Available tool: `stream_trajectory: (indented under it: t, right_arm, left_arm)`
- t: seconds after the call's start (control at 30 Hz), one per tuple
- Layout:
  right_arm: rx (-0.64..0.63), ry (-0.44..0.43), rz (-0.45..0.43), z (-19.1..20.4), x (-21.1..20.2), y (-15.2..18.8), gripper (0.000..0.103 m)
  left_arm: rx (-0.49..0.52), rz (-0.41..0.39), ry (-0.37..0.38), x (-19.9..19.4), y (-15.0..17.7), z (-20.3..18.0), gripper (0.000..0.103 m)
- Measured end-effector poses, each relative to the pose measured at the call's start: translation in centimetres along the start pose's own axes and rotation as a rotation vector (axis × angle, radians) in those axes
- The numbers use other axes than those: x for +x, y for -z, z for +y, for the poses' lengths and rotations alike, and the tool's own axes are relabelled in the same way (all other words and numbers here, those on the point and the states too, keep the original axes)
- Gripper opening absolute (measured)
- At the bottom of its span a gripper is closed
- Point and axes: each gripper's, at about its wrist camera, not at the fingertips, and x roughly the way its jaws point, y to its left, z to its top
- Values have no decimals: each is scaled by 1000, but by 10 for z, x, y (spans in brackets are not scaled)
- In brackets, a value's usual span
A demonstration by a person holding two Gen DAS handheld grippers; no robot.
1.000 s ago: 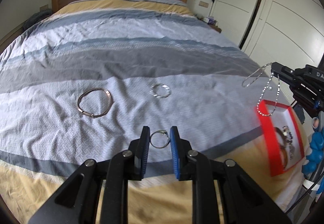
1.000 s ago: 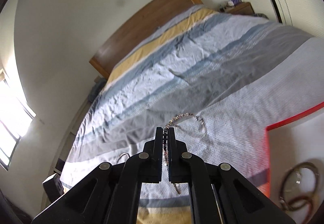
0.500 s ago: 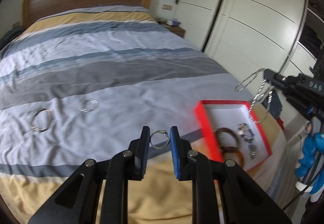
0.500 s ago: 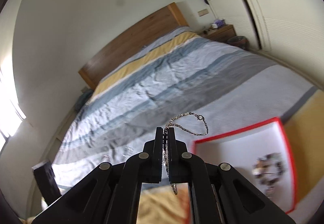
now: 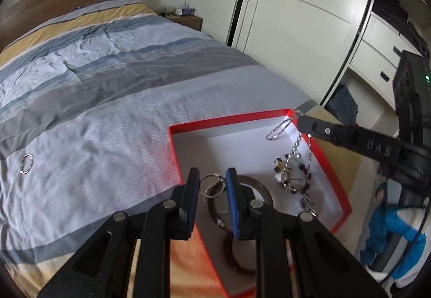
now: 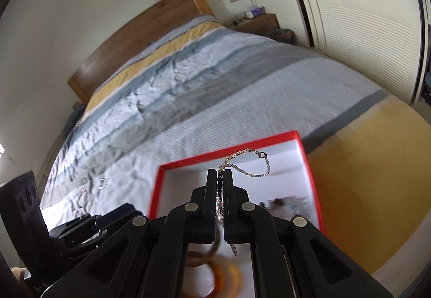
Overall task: Organize jewelry
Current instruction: 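Open left tool dropping ring while right tool lowers and releases necklace, then withdraw both open tools from box toward remaining silver rings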
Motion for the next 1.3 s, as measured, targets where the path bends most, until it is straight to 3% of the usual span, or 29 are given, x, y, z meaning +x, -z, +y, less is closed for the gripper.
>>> stream_trajectory:
  t: [0.37,0.63,0.7,0.9,1.3]
  right_arm:
    - [-8,100,44,-30,32,6,4]
    - [-15,145,71,-35,32,14,8]
    - [-18,155,70,-34,30,15,15]
    - [-35,181,61,-26,12,15,27]
    - [-84,185,12,18,-57,17,34]
  left_arm:
    - [20,102,-68,68,-6,-10,19]
    - [24,110,-76,73,-6,-11,20]
    - [22,103,-78,71,-7,-11,22]
    - [21,68,-64,52,-9,-15,31]
    - [-22,-13,-91,-36,-4,-1,31]
